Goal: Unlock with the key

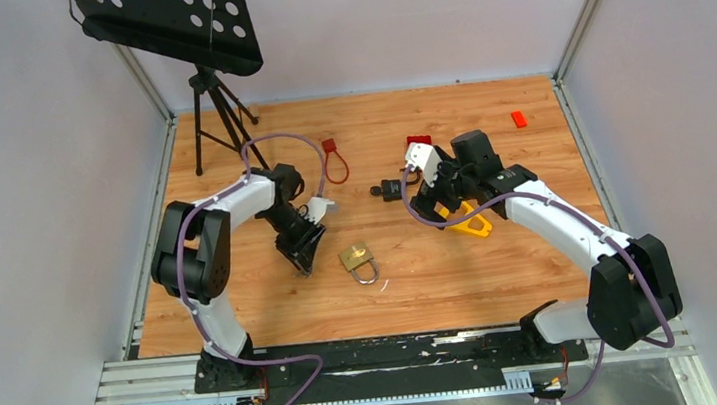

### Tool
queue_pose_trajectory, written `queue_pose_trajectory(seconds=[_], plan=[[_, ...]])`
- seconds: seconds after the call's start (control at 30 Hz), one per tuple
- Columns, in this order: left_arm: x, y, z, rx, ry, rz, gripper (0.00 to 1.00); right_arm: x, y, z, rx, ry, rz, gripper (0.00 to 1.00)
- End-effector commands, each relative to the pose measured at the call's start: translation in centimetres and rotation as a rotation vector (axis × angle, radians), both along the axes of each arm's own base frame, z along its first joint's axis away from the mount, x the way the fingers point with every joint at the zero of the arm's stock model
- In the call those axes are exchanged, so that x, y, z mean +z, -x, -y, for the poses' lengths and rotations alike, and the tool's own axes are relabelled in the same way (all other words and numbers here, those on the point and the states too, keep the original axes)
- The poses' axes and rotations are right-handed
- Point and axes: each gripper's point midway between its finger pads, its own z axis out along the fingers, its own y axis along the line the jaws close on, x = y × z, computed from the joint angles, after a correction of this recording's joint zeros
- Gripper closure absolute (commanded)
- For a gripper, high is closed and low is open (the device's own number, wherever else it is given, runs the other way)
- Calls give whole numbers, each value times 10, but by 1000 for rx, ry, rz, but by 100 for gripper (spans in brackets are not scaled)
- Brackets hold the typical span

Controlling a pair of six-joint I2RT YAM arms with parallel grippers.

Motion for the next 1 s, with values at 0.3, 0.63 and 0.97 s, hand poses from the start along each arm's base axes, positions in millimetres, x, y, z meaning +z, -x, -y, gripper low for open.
queue_pose_trajectory(seconds=[0.3,0.63,0.97], plan=[[10,-18,1,-44,21,97,49,0,-4,-2,14,13,14,0],[14,-25,-20,-286,-78,349,46,-7,-3,-4,24,31,-4,0],[5,-26,-17,-401,-113,423,48,-9,-4,-3,22,42,-3,0]])
